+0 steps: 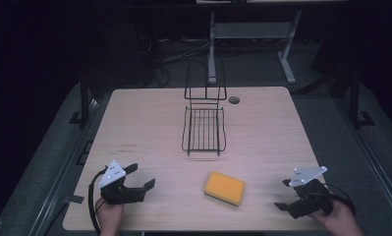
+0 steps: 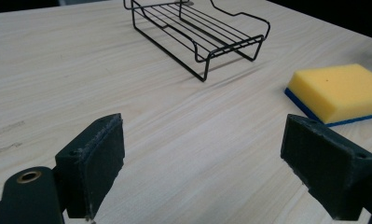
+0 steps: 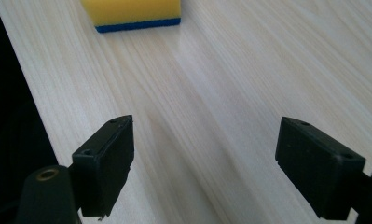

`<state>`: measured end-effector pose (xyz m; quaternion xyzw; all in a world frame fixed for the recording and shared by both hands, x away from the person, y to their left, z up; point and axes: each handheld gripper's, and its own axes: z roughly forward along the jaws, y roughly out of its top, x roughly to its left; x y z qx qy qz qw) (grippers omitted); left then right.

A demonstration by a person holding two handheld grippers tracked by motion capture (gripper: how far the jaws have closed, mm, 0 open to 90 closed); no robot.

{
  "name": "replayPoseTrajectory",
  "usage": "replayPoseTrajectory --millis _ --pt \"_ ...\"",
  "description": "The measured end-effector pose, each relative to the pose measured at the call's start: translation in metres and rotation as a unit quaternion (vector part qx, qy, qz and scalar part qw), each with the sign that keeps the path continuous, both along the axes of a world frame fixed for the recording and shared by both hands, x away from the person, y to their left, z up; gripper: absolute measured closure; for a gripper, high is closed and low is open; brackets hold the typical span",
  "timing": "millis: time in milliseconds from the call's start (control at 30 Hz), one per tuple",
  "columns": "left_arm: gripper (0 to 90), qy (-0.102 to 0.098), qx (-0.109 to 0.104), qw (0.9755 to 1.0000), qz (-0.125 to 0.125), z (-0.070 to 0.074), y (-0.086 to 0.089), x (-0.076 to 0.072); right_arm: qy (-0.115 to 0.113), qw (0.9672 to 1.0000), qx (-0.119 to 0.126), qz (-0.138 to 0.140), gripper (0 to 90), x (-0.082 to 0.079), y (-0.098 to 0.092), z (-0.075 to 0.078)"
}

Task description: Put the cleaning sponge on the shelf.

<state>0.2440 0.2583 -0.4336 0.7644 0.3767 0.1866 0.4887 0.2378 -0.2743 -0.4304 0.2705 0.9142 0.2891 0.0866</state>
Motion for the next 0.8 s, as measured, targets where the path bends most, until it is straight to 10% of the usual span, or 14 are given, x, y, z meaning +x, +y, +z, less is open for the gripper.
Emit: replayPoseTrajectory --millis 800 --pt "12.8 -0.010 -0.009 0.9999 0.006 0.003 0.006 -0.006 0.004 0.9985 -0.025 0.049 16.8 0.008 0.037 0.017"
